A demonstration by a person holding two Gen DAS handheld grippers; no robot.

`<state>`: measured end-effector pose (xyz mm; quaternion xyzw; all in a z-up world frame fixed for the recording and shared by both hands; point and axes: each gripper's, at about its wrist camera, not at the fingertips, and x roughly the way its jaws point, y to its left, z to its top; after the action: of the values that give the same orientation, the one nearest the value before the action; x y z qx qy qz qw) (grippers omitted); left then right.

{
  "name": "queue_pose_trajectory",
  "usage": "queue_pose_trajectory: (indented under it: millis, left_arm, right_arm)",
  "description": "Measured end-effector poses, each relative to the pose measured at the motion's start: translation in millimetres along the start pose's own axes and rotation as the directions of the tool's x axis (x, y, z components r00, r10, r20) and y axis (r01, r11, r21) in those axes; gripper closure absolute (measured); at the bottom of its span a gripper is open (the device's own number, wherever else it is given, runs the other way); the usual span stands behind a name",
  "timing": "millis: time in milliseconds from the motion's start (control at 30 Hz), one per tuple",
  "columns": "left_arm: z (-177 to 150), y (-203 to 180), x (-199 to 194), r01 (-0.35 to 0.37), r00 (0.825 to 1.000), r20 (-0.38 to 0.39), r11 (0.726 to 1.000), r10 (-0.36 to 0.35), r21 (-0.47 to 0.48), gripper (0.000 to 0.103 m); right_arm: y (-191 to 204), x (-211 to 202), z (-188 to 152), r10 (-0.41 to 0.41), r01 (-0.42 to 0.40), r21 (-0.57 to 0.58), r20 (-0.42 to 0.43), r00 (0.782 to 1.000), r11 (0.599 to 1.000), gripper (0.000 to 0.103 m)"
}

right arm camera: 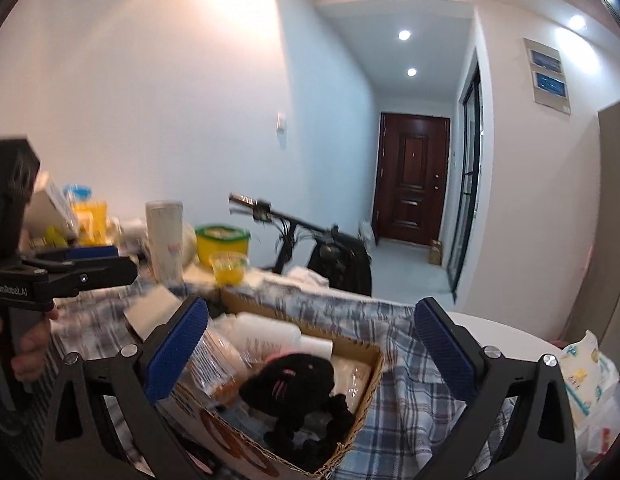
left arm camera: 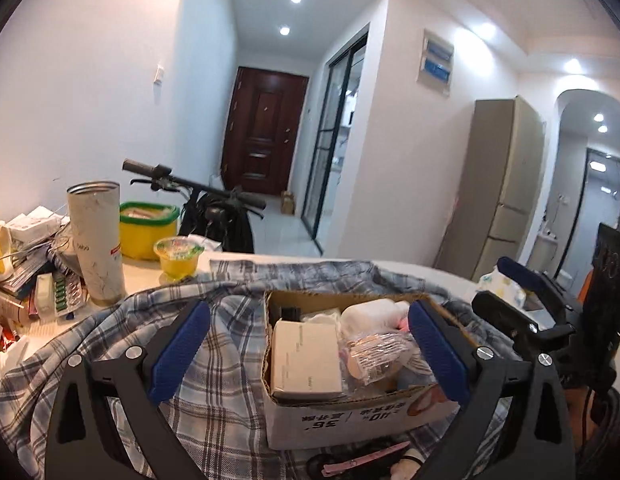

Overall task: Organize objects
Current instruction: 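Reach the left gripper down to the black cable with pink tag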

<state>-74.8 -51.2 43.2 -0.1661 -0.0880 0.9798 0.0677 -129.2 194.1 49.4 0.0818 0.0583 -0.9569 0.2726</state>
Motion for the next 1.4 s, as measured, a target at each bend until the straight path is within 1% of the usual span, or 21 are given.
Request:
queue_pose_trajectory:
  millis: [167, 267, 400, 533, 567, 600, 633, 733, 767, 800, 833, 867, 900, 933, 967, 1067, 1133, 1200, 1267, 1333, 1400]
  left_arm:
    - [-1.3, -11.7, -6.2, 0.060, 0.998, -0.010, 0.996, -0.059, 0.066, 0.002]
    - [-6.8, -21.1, -6.0, 0.112, 0.992, -0.064, 0.989, -0.106, 0.093, 0.002]
    - [-18.9, -35.3, -3.0, 0.193, 0.973, -0.151, 0.973, -0.173, 0.127, 0.002]
    - [-27.2, -47.5, -3.6, 0.231, 0.960, -0.198, 0.959, -0.198, 0.163, 0.002]
    - [-29.2, -48.5, -3.0, 0.249, 0.952, -0.218, 0.955, -0.213, 0.158, 0.002]
    - [-31.3, -48.9, -1.0, 0.270, 0.941, -0.249, 0.952, -0.229, 0.146, 0.002]
    - [-33.6, -48.7, 0.8, 0.278, 0.933, -0.276, 0.951, -0.233, 0.136, 0.002]
    - [-43.6, -41.8, 12.4, 0.258, 0.906, -0.371, 0.960, -0.202, 0.107, 0.002]
    - [-45.9, -39.4, 14.8, 0.253, 0.899, -0.392, 0.963, -0.197, 0.096, 0.003]
    - [-49.1, -34.7, 19.0, 0.240, 0.887, -0.423, 0.967, -0.185, 0.082, 0.006]
    - [-53.1, -31.8, 21.6, 0.224, 0.879, -0.446, 0.972, -0.167, 0.078, 0.011]
    - [-59.4, -27.1, 27.2, 0.195, 0.866, -0.481, 0.978, -0.135, 0.077, 0.024]
    - [-65.9, -23.8, 33.9, 0.168, 0.849, -0.517, 0.984, -0.110, 0.067, 0.035]
    - [-70.1, -22.0, 38.6, 0.161, 0.836, -0.538, 0.986, -0.108, 0.051, 0.038]
    - [-74.1, -20.8, 42.3, 0.156, 0.823, -0.558, 0.987, -0.108, 0.039, 0.038]
    - [-75.6, -24.1, 48.8, 0.137, 0.809, -0.582, 0.990, -0.086, 0.044, 0.038]
    - [-77.8, -28.0, 53.2, 0.131, 0.792, -0.604, 0.991, -0.087, 0.028, 0.038]
    - [-82.4, -32.3, 57.4, 0.133, 0.777, -0.624, 0.990, -0.081, 0.037, 0.038]
    - [-85.5, -35.5, 59.9, 0.116, 0.771, -0.634, 0.991, -0.053, 0.059, 0.038]
    - [-85.9, -34.0, 61.7, 0.112, 0.768, -0.638, 0.993, -0.062, 0.038, 0.038]
    - [-87.7, -32.4, 65.1, 0.109, 0.758, -0.648, 0.994, -0.070, 0.020, 0.038]
  right_arm:
    - [-0.3, -0.2, 4.2, 0.027, -0.028, 0.035, 0.015, 1.000, 0.999, 0.000]
    - [-1.7, -1.1, 4.6, 0.025, -0.025, 0.033, 0.017, 1.000, 0.999, 0.000]
    - [-2.5, -2.6, 4.5, 0.020, -0.021, 0.029, 0.020, 1.000, 0.999, 0.000]
    - [-4.2, -3.2, 4.7, 0.020, -0.020, 0.035, 0.021, 1.000, 0.999, 0.000]
    - [-4.6, -3.1, 4.9, 0.020, -0.021, 0.038, 0.021, 1.000, 0.999, 0.000]
    - [-5.4, -2.6, 4.9, 0.021, -0.022, 0.041, 0.019, 1.000, 0.999, 0.000]
    - [-6.3, -2.3, 4.6, 0.020, -0.021, 0.044, 0.018, 1.000, 0.999, 0.000]
    - [-8.6, -1.1, 4.6, 0.024, -0.025, 0.058, 0.012, 1.000, 0.998, 0.000]
    - [-9.7, -0.8, 4.5, 0.026, -0.027, 0.064, 0.011, 1.000, 0.998, 0.000]
    - [-10.4, -0.5, 4.6, 0.030, -0.031, 0.070, 0.009, 1.000, 0.997, 0.000]
    - [-11.1, -0.3, 4.7, 0.035, -0.035, 0.074, 0.007, 0.999, 0.997, 0.000]
    - [-11.3, -0.1, 4.7, 0.039, -0.039, 0.078, 0.006, 0.999, 0.996, 0.000]
    - [-11.4, 0.3, 4.4, 0.042, -0.042, 0.081, 0.003, 0.999, 0.996, 0.000]
    - [-10.9, 0.7, 4.0, 0.044, -0.044, 0.082, -0.001, 0.999, 0.996, 0.000]
    - [-10.3, 1.4, 3.7, 0.046, -0.046, 0.081, -0.005, 0.999, 0.996, 0.000]
    - [-7.8, 2.3, 3.2, 0.048, -0.047, 0.068, -0.012, 0.999, 0.997, 0.000]
    - [-7.1, 1.5, 2.9, 0.049, -0.048, 0.063, -0.012, 0.999, 0.997, 0.000]
    - [-6.6, 0.3, 2.8, 0.054, -0.054, 0.064, -0.010, 0.998, 0.997, 0.000]
    - [-7.2, -0.8, 2.9, 0.057, -0.056, 0.064, -0.009, 0.998, 0.996, 0.000]
    - [-7.8, -0.8, 3.0, 0.060, -0.059, 0.070, -0.012, 0.998, 0.996, 0.000]
    - [-8.1, 0.0, 2.9, 0.068, -0.067, 0.078, -0.017, 0.998, 0.995, 0.000]
